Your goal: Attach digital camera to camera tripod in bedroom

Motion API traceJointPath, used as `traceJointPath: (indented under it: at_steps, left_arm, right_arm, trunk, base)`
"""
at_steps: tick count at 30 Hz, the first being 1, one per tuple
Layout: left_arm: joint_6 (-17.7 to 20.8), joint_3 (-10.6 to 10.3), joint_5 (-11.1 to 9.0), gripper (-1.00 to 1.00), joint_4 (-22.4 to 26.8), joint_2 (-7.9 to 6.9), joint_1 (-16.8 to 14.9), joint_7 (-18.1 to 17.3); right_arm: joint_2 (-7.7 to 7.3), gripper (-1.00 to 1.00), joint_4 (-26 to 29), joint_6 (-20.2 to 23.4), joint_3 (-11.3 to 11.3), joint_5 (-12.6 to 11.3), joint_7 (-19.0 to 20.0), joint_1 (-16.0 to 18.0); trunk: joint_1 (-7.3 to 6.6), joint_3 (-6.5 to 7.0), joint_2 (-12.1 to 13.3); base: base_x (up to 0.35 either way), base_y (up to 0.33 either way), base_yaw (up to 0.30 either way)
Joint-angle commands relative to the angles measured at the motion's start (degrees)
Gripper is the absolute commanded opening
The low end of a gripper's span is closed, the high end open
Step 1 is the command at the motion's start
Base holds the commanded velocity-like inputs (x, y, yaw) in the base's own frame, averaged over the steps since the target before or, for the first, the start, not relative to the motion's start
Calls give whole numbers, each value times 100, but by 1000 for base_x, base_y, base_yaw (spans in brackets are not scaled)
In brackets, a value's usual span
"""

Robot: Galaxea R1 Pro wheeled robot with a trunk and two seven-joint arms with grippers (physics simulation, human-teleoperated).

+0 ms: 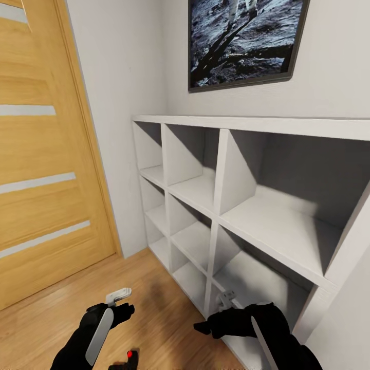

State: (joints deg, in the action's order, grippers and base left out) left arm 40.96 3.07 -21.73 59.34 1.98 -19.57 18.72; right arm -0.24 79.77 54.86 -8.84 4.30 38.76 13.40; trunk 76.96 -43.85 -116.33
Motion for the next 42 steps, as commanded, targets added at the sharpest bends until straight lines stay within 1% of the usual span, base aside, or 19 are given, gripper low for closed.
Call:
traceJointPath:
  at_steps: [1, 16, 20, 23, 26, 27, 30, 32, 33, 34, 35, 36, 38, 39, 42]
  left_arm:
    - [18, 10, -61, 100, 7, 4, -3, 44]
    - [32, 26, -78, 100, 29, 14, -3, 40]
    - [37, -9, -74, 100, 43, 11, -3, 27]
    - [35, -126, -66, 100, 44, -10, -3, 16]
    - [35, -290, -61, 100, 46, -22, -3, 18]
    - [32, -565, -34, 100, 5, -37, -3, 28]
    - [26, -721, 34, 100, -114, -61, -3, 27]
    - [-24, -812, 130, 100, -330, -82, -3, 27]
    - [-61, -834, 164, 100, -408, -86, -3, 25]
    - [-363, -891, 301, 100, -724, -95, -3, 10]
    - [-469, -899, 331, 100, -800, -96, -3, 5]
    - [-698, -911, 382, 100, -957, -100, -3, -6]
    - [-923, -918, 416, 100, -1119, -103, -3, -15]
    - [-1120, -919, 438, 100, -1280, -106, -3, -27]
    - [-1346, -917, 463, 100, -1494, -111, -3, -61]
  right_arm:
    - [-2, 100, 6, 16, -4, 44, 38, 4]
    - [1, 100, -11, 16, -4, 45, 36, 4]
    - [4, 100, -13, 14, -4, 49, 32, 4]
    - [5, 100, -19, 2, -4, 50, 22, 4]
    - [6, 100, -22, -7, -4, 52, 16, 4]
    - [6, 100, -28, -20, -4, 53, 12, 4]
    - [6, 100, -28, -24, -7, 53, 9, 4]
    - [6, 100, -28, -26, -10, 53, 5, 4]
    - [6, 100, -29, -26, -10, 53, 4, 4]
    - [6, 100, -30, -27, -6, 53, 2, 4]
    - [8, 100, -31, -28, -6, 53, 2, 4]
    - [11, 100, -31, -28, -3, 53, 1, 4]
    - [12, 100, -31, -30, -2, 53, -1, 4]
    - [13, 100, -31, -32, -2, 53, -4, 4]
    - [14, 100, -31, -35, -3, 55, -6, 4]
  trunk:
    - [22, -24, -44]
    - [351, -294, -646]
    - [439, -365, -806]
    - [505, -419, -927]
    - [571, -473, -1047]
    - [593, -491, -1087]
    - [659, -545, -1207]
    - [703, -581, -1288]
    - [725, -599, -1328]
    - [747, -617, -1368]
    - [769, -635, -1408]
    - [791, -653, -1448]
    - [834, -689, -1528]
    - [856, -707, -1568]
    - [922, -760, -1689]
  base:
    - [0, 0, 0]
    - [0, 0, 0]
    - [0, 0, 0]
    - [0, 0, 0]
    - [0, 0, 0]
    - [0, 0, 0]
    - [0, 0, 0]
    - [0, 0, 0]
    - [0, 0, 0]
    - [0, 0, 0]
    - [0, 0, 0]
    - [0, 0, 0]
    - [0, 0, 0]
    - [0, 0, 0]
    - [0, 0, 0]
